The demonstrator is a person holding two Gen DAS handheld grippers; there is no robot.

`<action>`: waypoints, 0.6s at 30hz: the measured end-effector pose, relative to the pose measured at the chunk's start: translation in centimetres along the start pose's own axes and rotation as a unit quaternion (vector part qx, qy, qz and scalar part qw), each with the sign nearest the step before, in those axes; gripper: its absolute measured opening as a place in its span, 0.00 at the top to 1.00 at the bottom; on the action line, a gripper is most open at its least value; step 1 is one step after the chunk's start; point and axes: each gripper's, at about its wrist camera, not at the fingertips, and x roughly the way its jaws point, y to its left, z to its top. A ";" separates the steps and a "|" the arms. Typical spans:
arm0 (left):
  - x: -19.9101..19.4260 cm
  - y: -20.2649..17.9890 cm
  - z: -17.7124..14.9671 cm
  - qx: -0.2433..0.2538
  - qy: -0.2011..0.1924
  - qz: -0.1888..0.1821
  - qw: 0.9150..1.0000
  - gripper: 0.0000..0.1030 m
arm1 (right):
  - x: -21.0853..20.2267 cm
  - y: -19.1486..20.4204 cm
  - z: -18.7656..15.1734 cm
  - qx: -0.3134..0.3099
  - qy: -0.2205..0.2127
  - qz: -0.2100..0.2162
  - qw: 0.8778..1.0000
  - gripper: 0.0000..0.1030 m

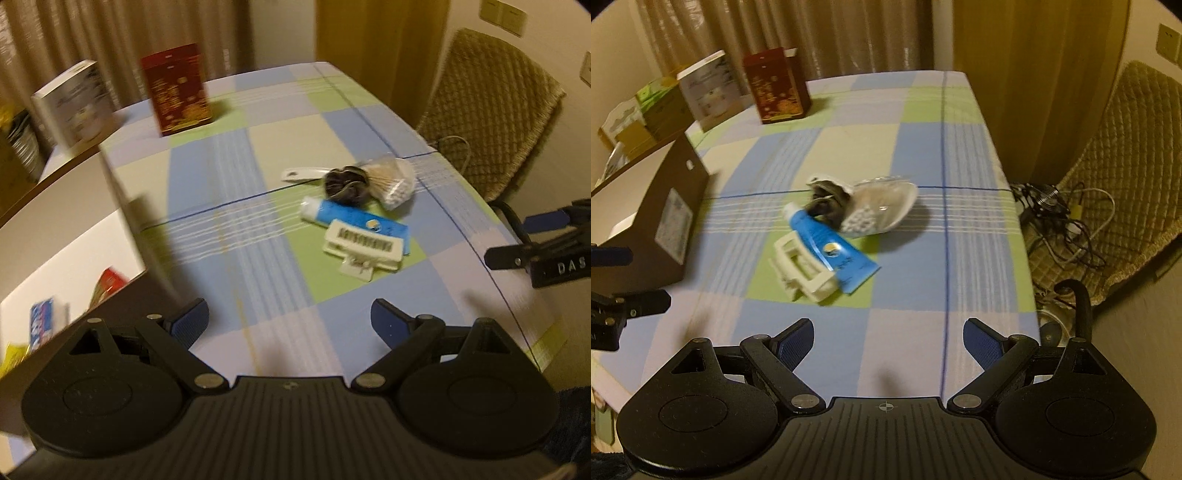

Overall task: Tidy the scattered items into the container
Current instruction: 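Move both open tools over the table toward the white hair clip and swab bag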

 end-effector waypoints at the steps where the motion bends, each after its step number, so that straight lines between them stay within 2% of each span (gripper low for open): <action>1: 0.4 -0.2 0.2 0.005 0.001 -0.003 1.000 0.10 | 0.2 -0.3 0.1 0.003 0.001 -0.001 1.000 0.10; 11: 5.5 -2.6 2.3 0.072 0.004 -0.062 0.995 0.10 | 2.4 -3.1 0.8 0.033 0.026 -0.017 0.999 0.09; 18: 9.1 -3.7 3.2 0.093 0.018 -0.101 0.990 0.10 | 4.1 -4.7 1.3 0.055 0.045 -0.029 0.997 0.09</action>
